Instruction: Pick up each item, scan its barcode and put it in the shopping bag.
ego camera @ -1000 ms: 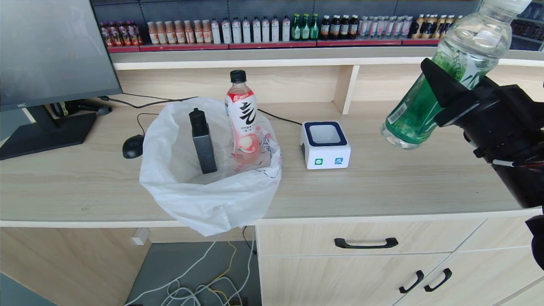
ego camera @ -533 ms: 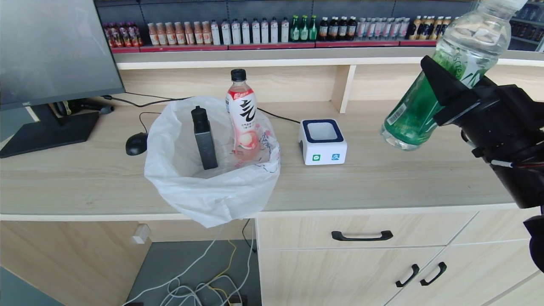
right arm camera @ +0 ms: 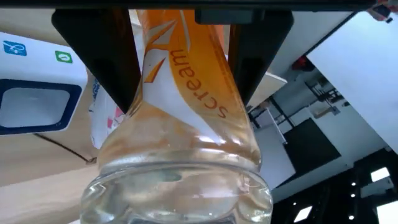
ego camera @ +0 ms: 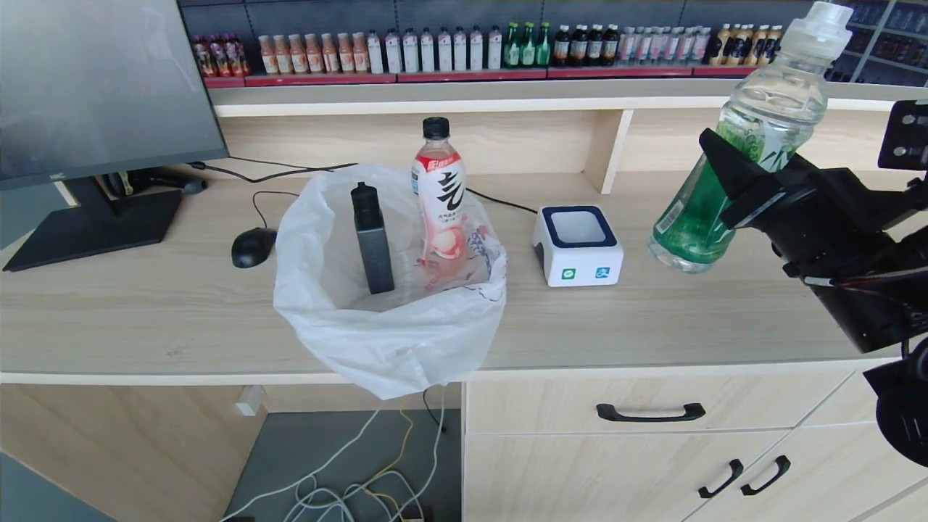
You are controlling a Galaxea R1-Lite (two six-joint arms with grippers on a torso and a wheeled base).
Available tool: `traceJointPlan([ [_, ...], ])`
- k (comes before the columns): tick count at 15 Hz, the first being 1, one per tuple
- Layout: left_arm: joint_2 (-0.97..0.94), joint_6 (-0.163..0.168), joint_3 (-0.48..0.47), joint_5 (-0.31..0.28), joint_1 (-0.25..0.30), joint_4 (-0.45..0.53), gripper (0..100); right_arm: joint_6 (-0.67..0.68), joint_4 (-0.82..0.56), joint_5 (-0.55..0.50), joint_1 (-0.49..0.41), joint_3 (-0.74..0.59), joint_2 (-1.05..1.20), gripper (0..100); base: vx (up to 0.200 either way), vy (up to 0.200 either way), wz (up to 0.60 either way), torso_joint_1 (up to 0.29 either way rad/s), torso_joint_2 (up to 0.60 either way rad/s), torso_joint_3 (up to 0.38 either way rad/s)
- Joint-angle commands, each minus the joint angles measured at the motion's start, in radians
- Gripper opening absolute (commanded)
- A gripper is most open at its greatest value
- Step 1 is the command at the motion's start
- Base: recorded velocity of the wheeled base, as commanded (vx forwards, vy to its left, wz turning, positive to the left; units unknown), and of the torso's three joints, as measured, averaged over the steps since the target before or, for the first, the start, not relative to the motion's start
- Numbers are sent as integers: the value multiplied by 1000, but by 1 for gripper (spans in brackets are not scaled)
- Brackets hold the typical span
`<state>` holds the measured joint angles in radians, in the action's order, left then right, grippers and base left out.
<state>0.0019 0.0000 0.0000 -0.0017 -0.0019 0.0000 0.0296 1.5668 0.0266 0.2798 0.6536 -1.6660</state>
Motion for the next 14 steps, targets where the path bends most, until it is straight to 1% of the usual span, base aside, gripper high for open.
traceJointPlan([
  [1,0,0,0,0,0,0,100,0,4,1,-16,-2,-9,0,0,200,0,2,2,7],
  [5,0,0,0,0,0,0,100,-3,4,4,-11,-19,31,0,0,200,0,1,0,7],
  [7,0,0,0,0,0,0,100,-7,4,6,24,-48,43,0,0,200,0,5,-7,2],
  [8,0,0,0,0,0,0,100,-7,4,6,35,-48,43,0,0,200,0,2,12,2],
  [9,0,0,0,0,0,0,100,-8,4,6,67,-38,40,0,0,200,0,-2,2,7],
  [12,0,0,0,0,0,0,100,-25,4,6,95,-32,26,0,0,0,0,0,0,0],
  [14,0,0,0,0,0,0,100,-30,4,7,121,-3,8,0,0,0,0,0,0,0],
])
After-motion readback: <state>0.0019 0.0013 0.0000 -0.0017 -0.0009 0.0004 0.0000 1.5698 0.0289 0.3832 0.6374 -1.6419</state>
